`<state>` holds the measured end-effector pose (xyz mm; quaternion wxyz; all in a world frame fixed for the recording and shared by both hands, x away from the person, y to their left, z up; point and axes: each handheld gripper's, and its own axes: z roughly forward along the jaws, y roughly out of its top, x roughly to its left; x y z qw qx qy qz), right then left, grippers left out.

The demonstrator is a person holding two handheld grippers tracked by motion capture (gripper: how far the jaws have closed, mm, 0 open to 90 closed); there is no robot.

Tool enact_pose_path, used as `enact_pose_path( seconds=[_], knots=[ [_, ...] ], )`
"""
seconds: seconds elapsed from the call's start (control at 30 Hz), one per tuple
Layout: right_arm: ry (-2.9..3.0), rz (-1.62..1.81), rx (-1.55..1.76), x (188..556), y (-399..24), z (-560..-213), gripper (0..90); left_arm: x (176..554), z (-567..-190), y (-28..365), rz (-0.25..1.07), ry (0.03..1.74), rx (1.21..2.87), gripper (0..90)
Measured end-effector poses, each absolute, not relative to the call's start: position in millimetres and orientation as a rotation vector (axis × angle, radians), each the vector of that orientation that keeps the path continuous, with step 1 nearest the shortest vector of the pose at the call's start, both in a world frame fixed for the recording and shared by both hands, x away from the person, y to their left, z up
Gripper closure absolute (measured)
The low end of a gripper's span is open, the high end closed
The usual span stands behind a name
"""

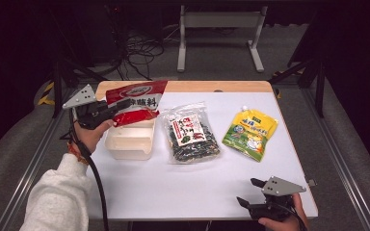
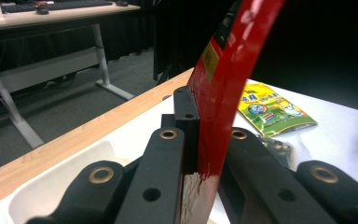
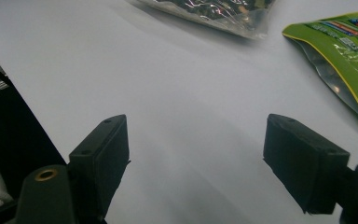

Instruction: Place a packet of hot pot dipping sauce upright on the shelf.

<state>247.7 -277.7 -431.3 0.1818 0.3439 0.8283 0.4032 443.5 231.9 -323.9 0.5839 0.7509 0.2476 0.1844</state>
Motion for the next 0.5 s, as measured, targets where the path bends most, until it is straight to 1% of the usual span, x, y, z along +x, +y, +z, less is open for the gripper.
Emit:
enact_pose_path(
  seconds=[0.27,0.5],
  knots=[
    [2.309,1.127,1.011,242,-282,-433,22.8,474,-335,235,0.446,0.629,1.783,89.7],
    [2.285,1.103,1.080,235,-291,-437,22.8,499,-341,235,0.434,0.628,1.827,89.7]
  ],
)
